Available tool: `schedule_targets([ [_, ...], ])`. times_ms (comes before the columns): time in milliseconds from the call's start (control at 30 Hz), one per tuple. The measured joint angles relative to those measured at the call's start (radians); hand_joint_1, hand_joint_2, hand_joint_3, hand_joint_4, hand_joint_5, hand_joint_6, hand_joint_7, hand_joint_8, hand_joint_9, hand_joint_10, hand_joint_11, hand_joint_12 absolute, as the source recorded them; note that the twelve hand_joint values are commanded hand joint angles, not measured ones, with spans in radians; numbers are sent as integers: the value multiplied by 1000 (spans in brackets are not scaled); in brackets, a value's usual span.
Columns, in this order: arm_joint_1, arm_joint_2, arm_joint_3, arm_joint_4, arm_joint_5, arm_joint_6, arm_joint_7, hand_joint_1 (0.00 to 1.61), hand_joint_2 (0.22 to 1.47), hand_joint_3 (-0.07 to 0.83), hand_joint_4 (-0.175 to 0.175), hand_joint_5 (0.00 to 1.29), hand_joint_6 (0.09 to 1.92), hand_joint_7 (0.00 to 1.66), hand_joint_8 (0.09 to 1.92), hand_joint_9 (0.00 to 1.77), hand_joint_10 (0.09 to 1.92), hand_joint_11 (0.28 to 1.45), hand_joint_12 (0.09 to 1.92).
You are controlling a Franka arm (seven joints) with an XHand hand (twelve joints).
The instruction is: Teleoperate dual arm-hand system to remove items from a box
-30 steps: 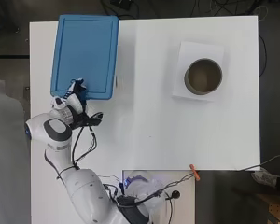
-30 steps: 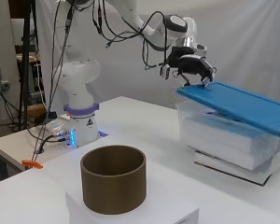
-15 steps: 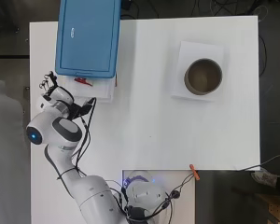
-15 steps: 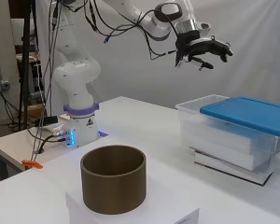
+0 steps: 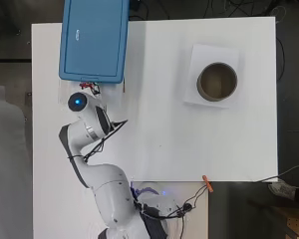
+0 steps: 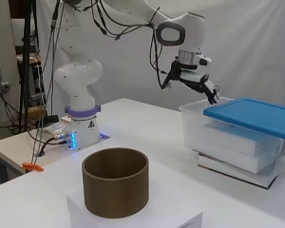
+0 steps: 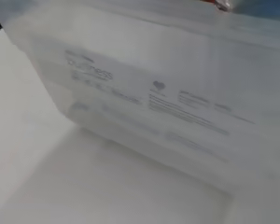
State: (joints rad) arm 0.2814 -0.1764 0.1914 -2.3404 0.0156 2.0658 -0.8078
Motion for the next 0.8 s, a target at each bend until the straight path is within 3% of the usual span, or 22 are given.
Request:
schedule_targets([
  [167,-15,84,-37,74,-75,-21,66,212,1189,8,-22,562,87,797,87,870,87,637,87],
  [333,-27,177,-79,241,-135,-88,84,209,1206,9,-29,573,87,772,87,826,87,575,87],
  [500,-37,279,-120,393,-212,-135,23,242,1185,-1,12,609,87,795,87,815,87,606,87],
  [800,-33,71,-79,186,-229,-107,6,162,1189,2,5,572,87,718,87,768,87,593,87],
])
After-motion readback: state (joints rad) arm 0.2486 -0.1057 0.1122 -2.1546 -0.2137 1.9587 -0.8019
